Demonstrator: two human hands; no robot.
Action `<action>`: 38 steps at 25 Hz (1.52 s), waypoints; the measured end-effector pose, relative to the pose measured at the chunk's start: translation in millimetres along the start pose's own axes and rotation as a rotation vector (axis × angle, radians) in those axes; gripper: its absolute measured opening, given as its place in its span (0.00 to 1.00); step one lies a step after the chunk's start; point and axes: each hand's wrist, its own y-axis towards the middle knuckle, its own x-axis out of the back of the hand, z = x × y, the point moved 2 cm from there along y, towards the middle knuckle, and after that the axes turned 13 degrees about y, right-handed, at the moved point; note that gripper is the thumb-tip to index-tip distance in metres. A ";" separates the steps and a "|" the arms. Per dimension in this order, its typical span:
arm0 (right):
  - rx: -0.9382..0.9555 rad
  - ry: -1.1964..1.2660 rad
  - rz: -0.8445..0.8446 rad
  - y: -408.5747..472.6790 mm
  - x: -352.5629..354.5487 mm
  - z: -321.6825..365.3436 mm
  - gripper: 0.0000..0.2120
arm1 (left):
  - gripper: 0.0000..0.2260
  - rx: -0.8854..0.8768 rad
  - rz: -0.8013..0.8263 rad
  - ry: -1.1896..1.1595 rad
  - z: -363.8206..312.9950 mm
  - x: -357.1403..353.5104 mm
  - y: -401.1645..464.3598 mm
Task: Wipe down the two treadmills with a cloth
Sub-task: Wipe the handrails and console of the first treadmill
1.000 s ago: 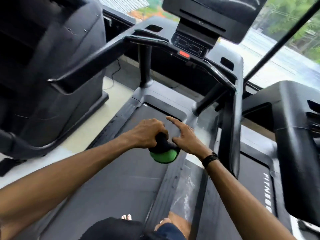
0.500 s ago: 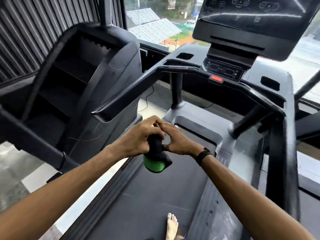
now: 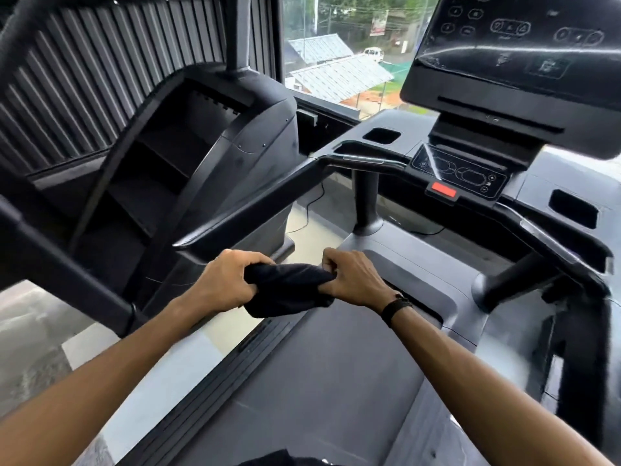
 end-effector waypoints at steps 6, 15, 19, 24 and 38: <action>0.034 0.232 0.044 44.8 -26.7 21.9 0.15 | 0.14 0.404 -0.167 -0.058 47.9 16.3 -5.3; 0.082 0.297 0.046 162.0 -79.1 69.5 0.16 | 0.13 0.678 -0.362 -0.258 163.4 24.4 2.3; 0.092 0.101 -0.094 221.2 -101.9 99.0 0.15 | 0.12 0.762 -0.344 -0.375 205.5 19.4 36.2; 0.055 -0.414 0.019 266.5 -183.8 100.7 0.30 | 0.28 0.793 -0.233 -0.485 244.5 -10.3 66.0; -0.005 -0.410 0.539 331.5 -235.8 86.3 0.20 | 0.27 0.910 -0.429 -0.797 256.3 -35.5 98.2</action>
